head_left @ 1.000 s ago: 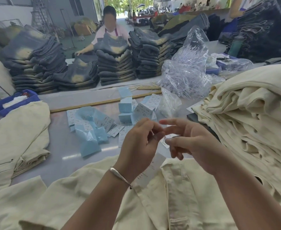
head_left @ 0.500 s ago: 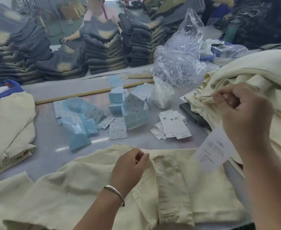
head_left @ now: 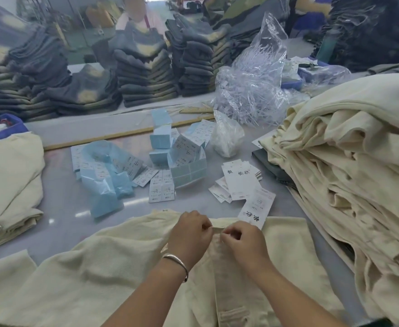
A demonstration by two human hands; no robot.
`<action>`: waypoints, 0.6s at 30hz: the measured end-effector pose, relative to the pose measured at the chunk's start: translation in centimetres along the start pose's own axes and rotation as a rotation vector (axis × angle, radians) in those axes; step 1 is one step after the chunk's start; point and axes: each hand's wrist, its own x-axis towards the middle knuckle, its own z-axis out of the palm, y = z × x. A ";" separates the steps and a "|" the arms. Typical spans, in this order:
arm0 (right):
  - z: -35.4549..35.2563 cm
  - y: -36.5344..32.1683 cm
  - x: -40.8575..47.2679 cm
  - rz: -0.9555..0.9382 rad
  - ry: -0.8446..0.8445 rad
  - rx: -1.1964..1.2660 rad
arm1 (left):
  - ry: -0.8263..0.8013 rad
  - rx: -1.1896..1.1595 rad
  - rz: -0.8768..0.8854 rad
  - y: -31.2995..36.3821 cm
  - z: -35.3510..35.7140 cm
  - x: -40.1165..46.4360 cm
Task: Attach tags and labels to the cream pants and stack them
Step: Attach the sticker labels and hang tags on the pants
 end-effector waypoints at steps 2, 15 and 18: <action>0.7 0.2 0.0 0.064 0.039 0.063 | -0.008 -0.166 -0.080 0.1 0.0 -0.2; 1.6 -1.7 -0.3 0.567 0.065 0.937 | -0.013 -0.960 -0.316 1.0 0.3 -1.1; 1.3 -1.8 -0.2 0.592 0.027 0.974 | -0.041 -1.061 -0.399 1.2 0.5 -0.8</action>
